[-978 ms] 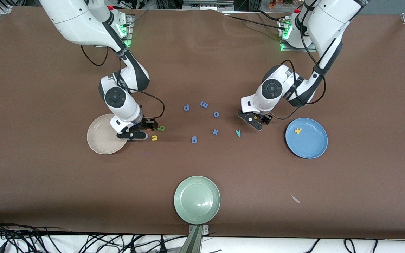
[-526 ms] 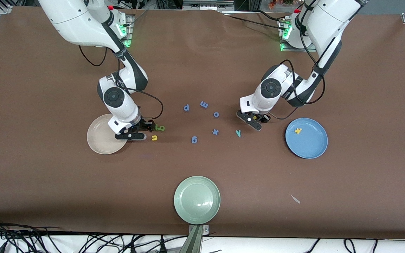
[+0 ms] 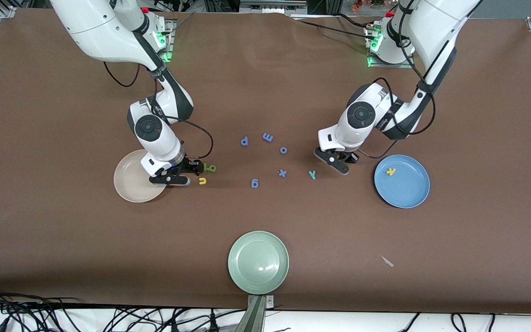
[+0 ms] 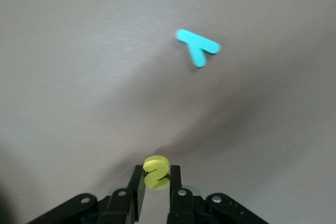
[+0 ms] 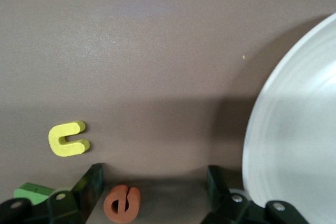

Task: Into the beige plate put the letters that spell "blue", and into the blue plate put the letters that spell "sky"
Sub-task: 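Grasp the yellow s with the left gripper and the orange e with the right, then place the yellow s on the blue plate with the left gripper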

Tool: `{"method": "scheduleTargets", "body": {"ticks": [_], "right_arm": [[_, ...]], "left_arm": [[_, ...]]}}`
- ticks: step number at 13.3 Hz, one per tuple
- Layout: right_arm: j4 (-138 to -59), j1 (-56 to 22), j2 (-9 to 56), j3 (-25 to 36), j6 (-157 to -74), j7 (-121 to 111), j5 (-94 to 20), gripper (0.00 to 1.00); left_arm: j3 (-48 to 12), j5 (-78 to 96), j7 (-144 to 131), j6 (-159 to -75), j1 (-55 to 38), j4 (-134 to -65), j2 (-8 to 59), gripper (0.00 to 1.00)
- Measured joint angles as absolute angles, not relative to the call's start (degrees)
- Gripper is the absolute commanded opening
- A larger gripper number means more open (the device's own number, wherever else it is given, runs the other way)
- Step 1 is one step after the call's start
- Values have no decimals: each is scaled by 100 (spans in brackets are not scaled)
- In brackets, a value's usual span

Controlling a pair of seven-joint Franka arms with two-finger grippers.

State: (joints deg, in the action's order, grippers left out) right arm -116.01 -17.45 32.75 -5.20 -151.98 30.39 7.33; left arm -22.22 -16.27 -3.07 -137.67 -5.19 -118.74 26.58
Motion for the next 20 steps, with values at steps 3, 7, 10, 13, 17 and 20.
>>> {"method": "scheduleTargets", "body": {"ticks": [3,7,10,13,17,20], "right_arm": [[-11607,-1767,3274,-520,-15198,3233,734,87],[-11658,-1891,3261,-519,-15201,3458,735,84],[-11696,-1898,3234,-521,-15219,3485,735,63],[-11714,-1915,3208,-526,-15220,3486,735,45],[-11735,-1925,3193,-525,-15220,3487,735,35],[-11735,-1925,3154,-518,-15175,3390,743,35]], "left_arm": [[-2204,-1637,-80,-13077,-264,-11579,2349,0],[-2170,-1641,1100,-12983,625,-11557,2305,0],[-2163,-1641,1587,-12970,1141,-11592,2369,0],[-2164,-1641,1731,-12967,1388,-11632,2482,96],[-2230,-1641,1733,-12976,1418,-11624,2538,100],[-2648,-1630,1507,-12979,1414,-11533,2519,100]]}}
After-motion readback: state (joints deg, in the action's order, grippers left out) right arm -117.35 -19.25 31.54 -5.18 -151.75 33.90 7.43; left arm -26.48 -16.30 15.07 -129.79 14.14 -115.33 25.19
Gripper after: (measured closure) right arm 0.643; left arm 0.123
